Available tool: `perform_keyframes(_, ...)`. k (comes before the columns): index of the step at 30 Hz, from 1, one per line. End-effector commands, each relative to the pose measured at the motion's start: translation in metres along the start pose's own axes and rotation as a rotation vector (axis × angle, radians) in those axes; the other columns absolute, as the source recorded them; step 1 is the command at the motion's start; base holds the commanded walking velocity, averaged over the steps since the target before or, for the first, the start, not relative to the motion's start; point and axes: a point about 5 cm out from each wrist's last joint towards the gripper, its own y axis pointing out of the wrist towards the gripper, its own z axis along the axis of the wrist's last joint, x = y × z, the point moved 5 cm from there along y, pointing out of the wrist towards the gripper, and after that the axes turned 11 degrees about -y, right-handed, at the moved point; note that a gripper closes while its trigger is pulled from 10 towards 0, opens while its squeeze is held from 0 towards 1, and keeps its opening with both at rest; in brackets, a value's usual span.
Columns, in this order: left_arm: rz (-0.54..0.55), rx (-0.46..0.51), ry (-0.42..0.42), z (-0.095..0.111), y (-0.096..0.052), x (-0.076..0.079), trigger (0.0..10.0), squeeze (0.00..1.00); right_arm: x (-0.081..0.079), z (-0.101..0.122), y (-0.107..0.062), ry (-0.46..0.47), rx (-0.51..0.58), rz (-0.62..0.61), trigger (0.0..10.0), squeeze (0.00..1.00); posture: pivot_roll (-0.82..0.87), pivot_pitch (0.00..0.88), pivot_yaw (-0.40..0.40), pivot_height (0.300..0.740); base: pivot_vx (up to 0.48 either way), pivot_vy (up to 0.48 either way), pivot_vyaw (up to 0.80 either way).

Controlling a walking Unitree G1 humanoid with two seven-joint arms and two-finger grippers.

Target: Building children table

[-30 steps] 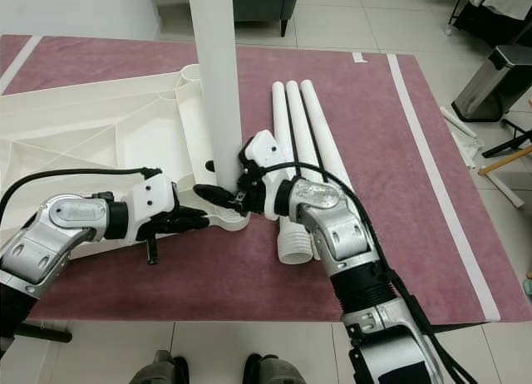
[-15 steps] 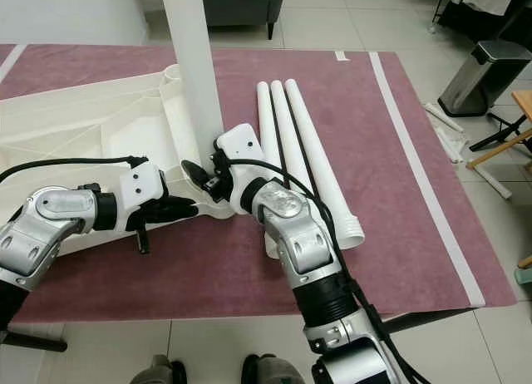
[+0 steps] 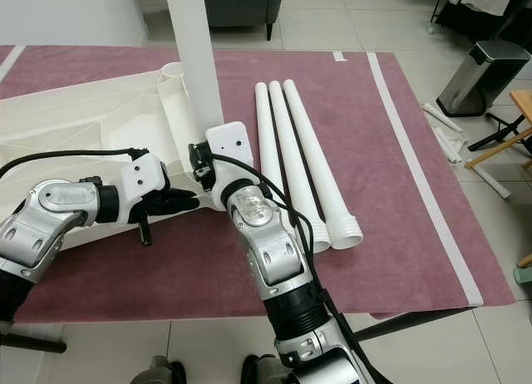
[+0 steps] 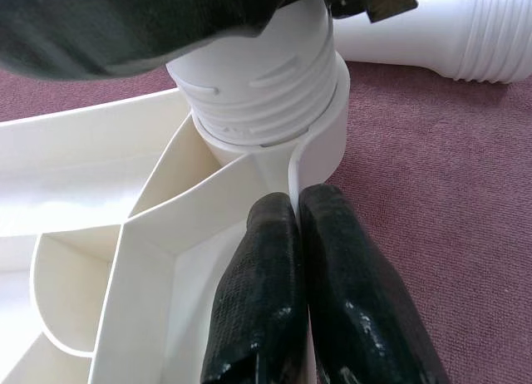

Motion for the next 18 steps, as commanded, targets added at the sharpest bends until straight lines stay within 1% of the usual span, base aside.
perform_keyframes(1, -0.202, 0.056, 0.052, 0.013, 0.013, 0.036, 0.0, 0.0, 0.009, -0.036, 0.003, 0.023, -0.157, -0.073, 10.0, 0.0, 0.09, 0.177, -0.02, 0.74, 0.0, 0.0, 0.0)
perform_keyframes(2, -0.2, 0.055, 0.05, 0.012, 0.013, 0.036, 0.0, 0.0, 0.007, -0.029, 0.003, 0.042, -0.12, -0.035, 10.0, 1.0, 0.09, 0.177, -0.022, 0.74, 0.0, 0.0, 0.0)
perform_keyframes(3, -0.2, 0.055, 0.05, 0.012, 0.013, 0.036, 0.0, 0.0, 0.007, -0.029, 0.003, 0.042, -0.12, -0.035, 10.0, 1.0, 0.09, 0.177, -0.022, 0.74, 0.0, 0.0, 0.0)
perform_keyframes(4, -0.199, 0.054, 0.049, 0.012, 0.013, 0.036, 0.0, 0.0, 0.007, -0.02, 0.003, 0.056, -0.071, -0.003, 10.0, 1.0, 0.09, 0.176, -0.022, 0.74, 0.0, 0.0, 0.0)
perform_keyframes(5, -0.199, 0.054, 0.049, 0.012, 0.013, 0.036, 0.0, 0.0, 0.007, -0.02, 0.003, 0.056, -0.071, -0.003, 10.0, 1.0, 0.09, 0.176, -0.022, 0.74, 0.0, 0.0, 0.0)
perform_keyframes(6, -0.198, 0.054, 0.048, 0.011, 0.013, 0.036, 0.0, 0.0, 0.005, -0.013, 0.003, 0.07, -0.036, 0.034, 10.0, 1.0, 0.09, 0.175, -0.022, 0.74, 0.0, 0.0, 0.0)
perform_keyframes(7, -0.198, 0.054, 0.047, 0.011, 0.013, 0.036, 0.0, 0.0, 0.004, -0.005, 0.002, 0.063, 0.005, 0.074, 10.0, 0.0, 0.09, 0.175, -0.023, 0.74, 0.0, 0.0, 0.0)
perform_keyframes(8, -0.198, 0.054, 0.047, 0.011, 0.013, 0.036, 0.0, 0.0, 0.004, -0.005, 0.002, 0.063, 0.005, 0.074, 10.0, 0.0, 0.09, 0.175, -0.023, 0.74, 0.0, 0.0, 0.0)
perform_keyframes(10, -0.201, 0.052, 0.047, 0.01, 0.012, 0.037, 0.0, 0.0, 0.0, 0.008, -0.003, 0.024, 0.087, 0.227, 10.0, 0.0, 0.09, 0.173, -0.021, 0.74, 0.0, 0.0, 0.0)
perform_keyframes(11, -0.204, 0.051, 0.047, 0.01, 0.011, 0.038, 0.0, 0.0, 0.001, 0.012, -0.007, -0.012, 0.124, 0.313, 10.0, 0.0, 0.09, 0.171, -0.021, 0.74, 0.0, 0.0, 0.0)
perform_keyframes(12, -0.206, 0.05, 0.047, 0.009, 0.01, 0.038, 0.0, 0.0, 0.003, 0.013, -0.01, -0.035, 0.144, 0.367, 10.0, 0.0, 0.09, 0.17, -0.021, 0.74, 0.0, 0.0, 0.0)
perform_keyframes(13, -0.21, 0.047, 0.048, 0.009, 0.009, 0.039, 0.0, 0.0, 0.005, 0.013, -0.012, -0.048, 0.152, 0.421, 10.0, 0.0, 0.09, 0.169, -0.021, 0.74, 0.0, 0.0, 0.0)
perform_keyframes(14, -0.21, 0.047, 0.048, 0.009, 0.009, 0.039, 0.0, 0.0, 0.005, 0.013, -0.012, -0.048, 0.152, 0.421, 10.0, 0.0, 0.09, 0.169, -0.021, 0.74, 0.0, 0.0, 0.0)
perform_keyframes(18, -0.238, 0.031, 0.056, 0.005, 0.003, 0.046, 0.0, 0.0, 0.015, 0.013, -0.022, -0.082, 0.176, 0.619, 10.0, 0.0, 0.09, 0.163, -0.022, 0.74, 0.0, 0.0, 0.0)
